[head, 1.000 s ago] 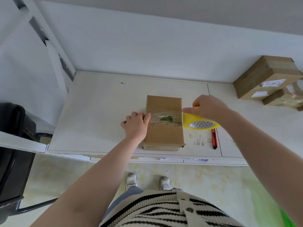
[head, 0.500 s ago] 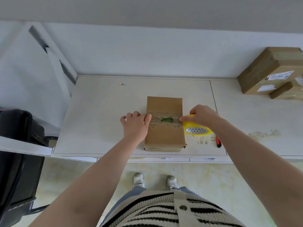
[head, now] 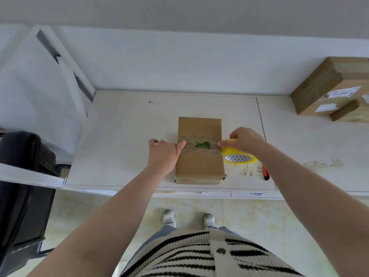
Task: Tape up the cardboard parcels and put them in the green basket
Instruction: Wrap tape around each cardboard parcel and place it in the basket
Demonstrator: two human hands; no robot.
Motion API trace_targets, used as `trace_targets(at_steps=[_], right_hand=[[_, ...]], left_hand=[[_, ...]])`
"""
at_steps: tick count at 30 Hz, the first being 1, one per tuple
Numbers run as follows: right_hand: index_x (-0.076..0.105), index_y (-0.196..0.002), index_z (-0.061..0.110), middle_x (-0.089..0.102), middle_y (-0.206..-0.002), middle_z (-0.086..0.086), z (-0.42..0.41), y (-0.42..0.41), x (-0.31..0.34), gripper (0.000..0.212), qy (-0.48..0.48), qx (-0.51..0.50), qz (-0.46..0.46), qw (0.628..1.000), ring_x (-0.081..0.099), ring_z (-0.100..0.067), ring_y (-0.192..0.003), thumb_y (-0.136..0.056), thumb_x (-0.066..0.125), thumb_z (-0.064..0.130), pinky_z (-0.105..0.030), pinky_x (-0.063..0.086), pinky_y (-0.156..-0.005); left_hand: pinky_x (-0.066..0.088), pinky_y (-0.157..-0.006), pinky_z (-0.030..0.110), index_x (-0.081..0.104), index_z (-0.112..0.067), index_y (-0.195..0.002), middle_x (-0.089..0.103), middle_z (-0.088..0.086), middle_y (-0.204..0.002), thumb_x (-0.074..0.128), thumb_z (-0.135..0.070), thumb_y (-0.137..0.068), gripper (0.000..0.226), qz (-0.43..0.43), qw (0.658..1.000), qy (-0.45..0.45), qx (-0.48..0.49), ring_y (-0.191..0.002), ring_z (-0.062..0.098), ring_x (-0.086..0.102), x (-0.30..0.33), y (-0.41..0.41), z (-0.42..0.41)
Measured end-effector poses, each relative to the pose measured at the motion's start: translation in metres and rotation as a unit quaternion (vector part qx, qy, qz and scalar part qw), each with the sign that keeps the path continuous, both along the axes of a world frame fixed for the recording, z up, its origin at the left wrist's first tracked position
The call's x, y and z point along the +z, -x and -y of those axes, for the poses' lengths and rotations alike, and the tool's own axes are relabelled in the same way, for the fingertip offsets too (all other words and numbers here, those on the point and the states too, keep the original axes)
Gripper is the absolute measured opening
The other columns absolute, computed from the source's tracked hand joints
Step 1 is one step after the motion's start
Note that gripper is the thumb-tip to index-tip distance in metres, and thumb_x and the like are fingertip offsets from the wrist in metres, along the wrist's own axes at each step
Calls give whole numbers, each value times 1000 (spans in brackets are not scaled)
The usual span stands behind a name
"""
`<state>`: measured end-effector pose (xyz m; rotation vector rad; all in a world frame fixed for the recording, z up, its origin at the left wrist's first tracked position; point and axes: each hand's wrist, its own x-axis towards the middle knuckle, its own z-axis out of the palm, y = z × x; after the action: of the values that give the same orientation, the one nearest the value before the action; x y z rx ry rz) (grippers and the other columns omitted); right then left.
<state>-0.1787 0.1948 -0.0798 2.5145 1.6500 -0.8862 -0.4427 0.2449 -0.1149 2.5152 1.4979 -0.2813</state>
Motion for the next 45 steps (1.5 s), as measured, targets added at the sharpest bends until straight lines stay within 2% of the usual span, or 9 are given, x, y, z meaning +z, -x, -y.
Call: trace_targets(at_steps=[4, 6, 8, 10, 13, 17, 34, 42, 45], right_hand=[[55, -62, 19, 55, -62, 0, -1, 1, 2, 58, 8, 4, 6, 1000, 56, -18, -63, -72, 63, 75, -29, 39, -58], [53, -63, 22, 55, -64, 1, 0, 0, 2, 56, 11, 6, 9, 1000, 56, -17, -65, -73, 62, 76, -30, 41, -60], [50, -62, 23, 53, -63, 2, 0, 0, 2, 55, 11, 11, 13, 1000, 54, -17, -63, -73, 61, 76, -30, 39, -59], [48, -61, 23, 52, -62, 2, 0, 1, 3, 56, 10, 15, 17, 1000, 53, -16, -62, -74, 61, 76, -29, 37, -57], [45, -60, 23, 49, -60, 3, 0, 1, 3, 57, 9, 17, 24, 1000, 49, -14, -59, -74, 61, 76, -28, 33, -54], [49, -61, 21, 52, -61, 3, -1, 1, 2, 57, 10, 18, 32, 999, 51, -14, -59, -73, 61, 76, -28, 34, -54], [51, -63, 20, 53, -62, 2, 1, 2, 6, 58, 11, 16, 28, 999, 52, -15, -60, -74, 61, 76, -28, 34, -53], [43, -58, 20, 45, -57, 4, 4, 3, 5, 59, -4, 17, 28, 999, 46, -14, -55, -76, 60, 74, -29, 31, -52], [42, -59, 14, 36, -56, 0, 8, -4, 0, 60, -25, 20, -43, 999, 39, -17, -55, -82, 59, 68, -30, 29, -56]], left_hand=[[24, -107, 41, 58, -17, -59, 57, -3, -57, 2, -56, -100, 80, -53, 999, -6, -7, -70, 19, 59, 16, -2, -7], [28, -102, 42, 61, -18, -62, 57, -5, -56, 9, -56, -100, 75, -48, 995, -85, 7, -63, 18, 56, 25, 0, -7], [32, -101, 42, 65, -17, -81, 63, -4, -76, 24, -48, -101, 55, 28, 983, -183, -10, -79, 21, 59, 27, -7, -1], [26, -114, 47, 60, -17, -115, 62, 5, -118, 34, -42, -100, 40, 118, 969, -206, -67, -117, 27, 55, 23, -27, 5], [-2, -123, 51, 4, -14, -158, -3, 12, -166, 23, -45, -103, 65, 77, 985, -124, -90, -153, 31, -6, 11, -59, 7], [-8, -122, 49, -22, -12, -154, -28, 9, -161, 13, -50, -103, 72, 46, 991, -93, -81, -149, 28, -25, -7, -63, 3], [-16, -117, 54, -26, -17, -152, -34, 12, -158, 5, -66, -95, 82, 24, 996, -87, -18, -147, 28, -29, -3, -38, -7], [-10, -122, 51, -21, -14, -154, -29, 10, -160, 10, -50, -102, 70, 74, 993, -76, -52, -148, 28, -26, 8, -80, 16], [-6, -122, 51, -19, -16, -155, -27, 10, -161, 8, -50, -103, 68, 73, 994, -61, -46, -149, 28, -23, 0, -82, 19]])
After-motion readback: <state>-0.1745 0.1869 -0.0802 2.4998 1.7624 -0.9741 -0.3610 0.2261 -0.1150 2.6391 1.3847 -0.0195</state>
